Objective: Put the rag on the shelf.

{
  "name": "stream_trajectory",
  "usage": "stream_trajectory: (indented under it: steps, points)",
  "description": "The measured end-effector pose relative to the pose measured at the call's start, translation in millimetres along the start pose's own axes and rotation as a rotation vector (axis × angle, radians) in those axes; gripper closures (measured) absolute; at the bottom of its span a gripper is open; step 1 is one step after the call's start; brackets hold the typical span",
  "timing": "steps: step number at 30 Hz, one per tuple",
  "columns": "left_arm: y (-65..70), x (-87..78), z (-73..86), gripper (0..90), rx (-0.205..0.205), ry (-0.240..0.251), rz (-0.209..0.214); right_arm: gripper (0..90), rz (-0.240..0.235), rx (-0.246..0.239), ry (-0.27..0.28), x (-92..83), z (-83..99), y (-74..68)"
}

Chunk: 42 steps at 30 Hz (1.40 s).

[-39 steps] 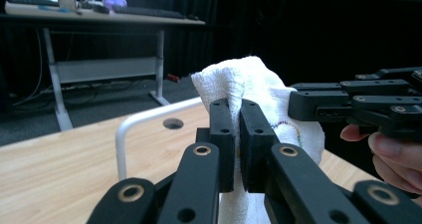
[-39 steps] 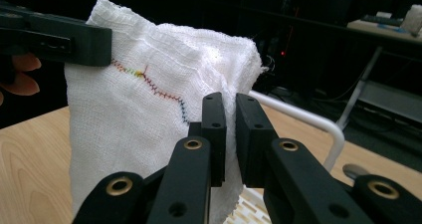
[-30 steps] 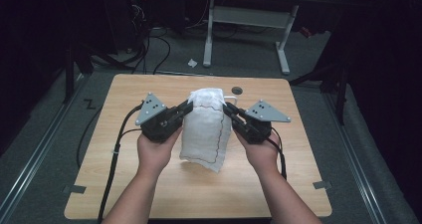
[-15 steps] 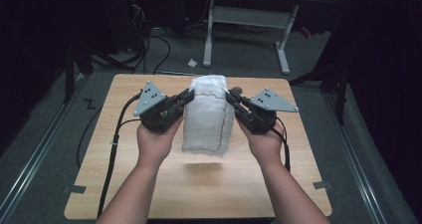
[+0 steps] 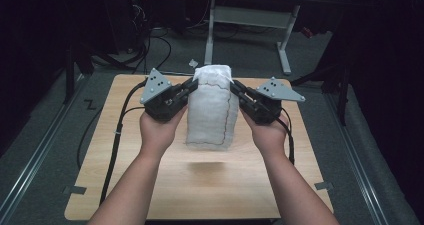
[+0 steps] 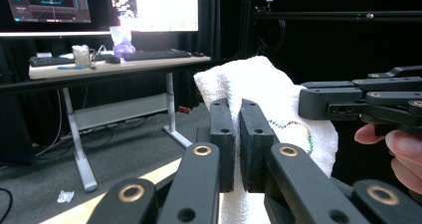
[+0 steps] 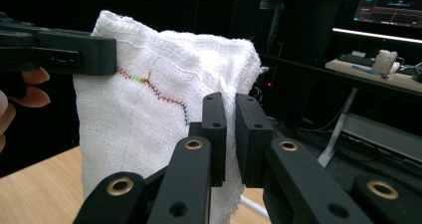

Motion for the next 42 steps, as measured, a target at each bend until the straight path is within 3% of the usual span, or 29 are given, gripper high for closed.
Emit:
stream_trajectory:
  steps: [3, 8, 22, 28, 36, 39, 42]
  points:
    - [-6.0, 6.8, -4.9, 86.2, -0.028, 0.014, -0.003, 84.2, 0.007, 0.009, 0.006, 5.7, -3.8, 6.1]
    - [-9.5, 17.2, -9.2, 86.2, -0.009, 0.009, -0.013, 84.2, 0.012, 0.031, -0.001, 14.8, -6.1, 15.5]
    - [-35.2, 51.6, -29.3, 86.2, -0.02, -0.007, -0.046, 84.2, 0.02, 0.056, -0.005, 42.8, -16.3, 47.3]
    - [-53.2, 70.6, -24.8, 86.2, -0.044, -0.017, -0.066, 84.2, 0.026, 0.05, -0.024, 58.2, -14.4, 56.9]
    - [-69.9, 88.9, -17.1, 86.1, -0.011, -0.067, -0.115, 84.1, 0.024, 0.041, -0.084, 85.9, -1.0, 69.5]
    - [-78.5, 95.4, -13.4, 86.0, -0.046, -0.079, -0.108, 84.0, 0.03, 0.028, -0.095, 92.5, 1.6, 72.4]
    - [-86.1, 105.0, -3.1, 86.0, -0.047, -0.119, -0.125, 84.1, 0.03, 0.023, -0.125, 99.6, 6.8, 75.3]
Point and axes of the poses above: each handheld gripper's, and its own axes: x roughly forward along the jaws, z roughly out of its underside, y roughly to its right, the point moved 4 cm from there along x, roughly forward along the jaws, and after that the axes turned 8 degrees about -x, right-handed, at the moved point
